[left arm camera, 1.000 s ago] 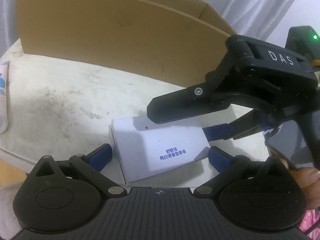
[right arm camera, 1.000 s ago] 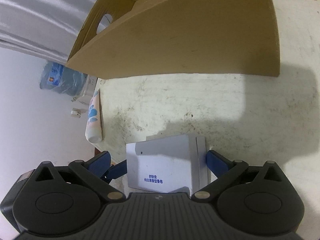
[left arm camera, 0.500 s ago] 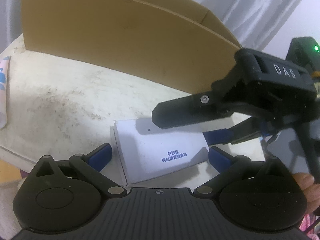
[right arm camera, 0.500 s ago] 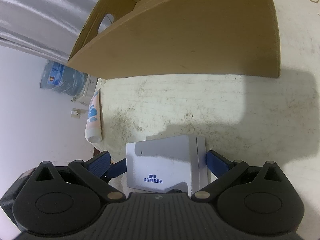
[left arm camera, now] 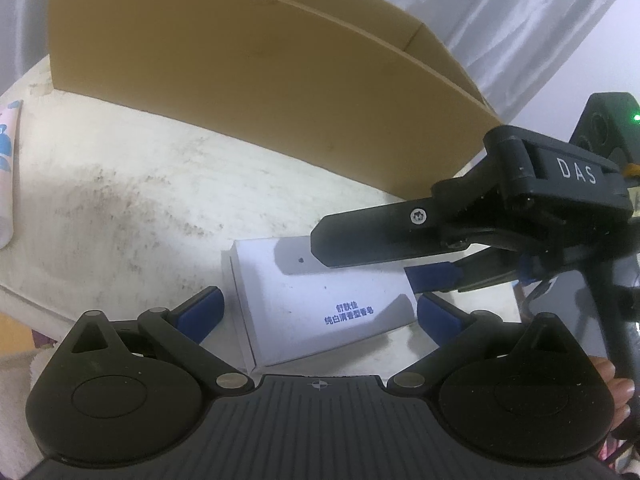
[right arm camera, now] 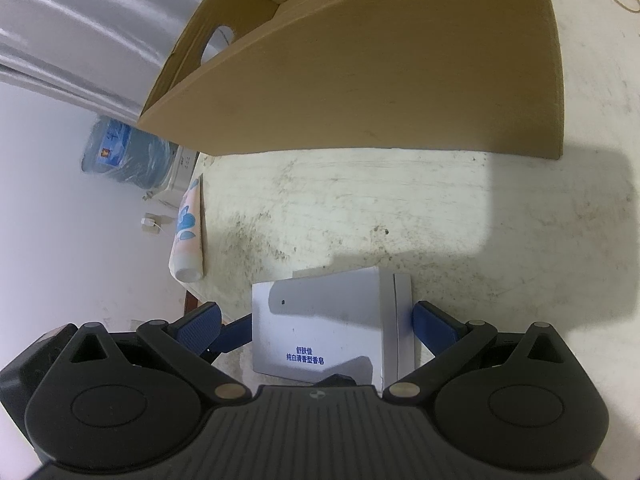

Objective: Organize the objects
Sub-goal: 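Close the right gripper on the sides of the white box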

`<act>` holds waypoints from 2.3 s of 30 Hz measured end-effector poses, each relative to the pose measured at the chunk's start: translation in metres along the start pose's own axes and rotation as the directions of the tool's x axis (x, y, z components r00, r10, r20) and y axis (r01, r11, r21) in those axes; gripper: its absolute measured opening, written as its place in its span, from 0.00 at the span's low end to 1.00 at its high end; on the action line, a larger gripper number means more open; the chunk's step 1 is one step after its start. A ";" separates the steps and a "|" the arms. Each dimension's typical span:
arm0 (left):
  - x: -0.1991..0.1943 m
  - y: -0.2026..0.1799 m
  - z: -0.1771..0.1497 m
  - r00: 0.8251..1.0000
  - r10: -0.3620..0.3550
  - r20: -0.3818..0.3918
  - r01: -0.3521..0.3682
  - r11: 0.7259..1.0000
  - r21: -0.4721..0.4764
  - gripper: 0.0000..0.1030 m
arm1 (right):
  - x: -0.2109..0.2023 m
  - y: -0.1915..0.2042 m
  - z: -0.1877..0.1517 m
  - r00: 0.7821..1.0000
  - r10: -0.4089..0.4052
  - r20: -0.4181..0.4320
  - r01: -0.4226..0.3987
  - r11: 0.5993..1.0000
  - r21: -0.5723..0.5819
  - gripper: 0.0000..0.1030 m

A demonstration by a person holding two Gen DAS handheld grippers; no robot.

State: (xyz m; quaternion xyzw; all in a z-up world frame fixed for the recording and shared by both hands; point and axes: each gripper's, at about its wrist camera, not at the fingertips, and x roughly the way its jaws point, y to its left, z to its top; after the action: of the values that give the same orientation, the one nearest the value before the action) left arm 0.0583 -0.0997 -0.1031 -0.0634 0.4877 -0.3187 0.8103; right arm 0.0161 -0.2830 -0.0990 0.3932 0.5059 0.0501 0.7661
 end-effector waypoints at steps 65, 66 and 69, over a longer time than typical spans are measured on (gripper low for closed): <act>-0.005 0.004 -0.006 0.999 -0.029 0.036 0.029 1.000 -0.003 1.00 | 0.004 0.002 -0.001 1.000 -0.013 -0.007 0.013 1.000 -0.029 1.00; -0.004 0.005 -0.006 0.999 -0.030 0.037 0.030 1.000 -0.005 1.00 | 0.003 0.002 0.000 1.000 -0.013 -0.006 0.013 0.999 -0.029 1.00; -0.005 0.006 -0.006 0.999 -0.036 0.039 0.036 0.999 -0.004 1.00 | 0.003 0.002 0.000 1.000 -0.012 -0.004 0.012 0.999 -0.029 1.00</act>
State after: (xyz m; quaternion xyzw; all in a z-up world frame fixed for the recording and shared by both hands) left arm 0.0543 -0.0911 -0.1046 -0.0803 0.4714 -0.3307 0.8136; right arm 0.0181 -0.2797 -0.0999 0.3788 0.5091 0.0535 0.7710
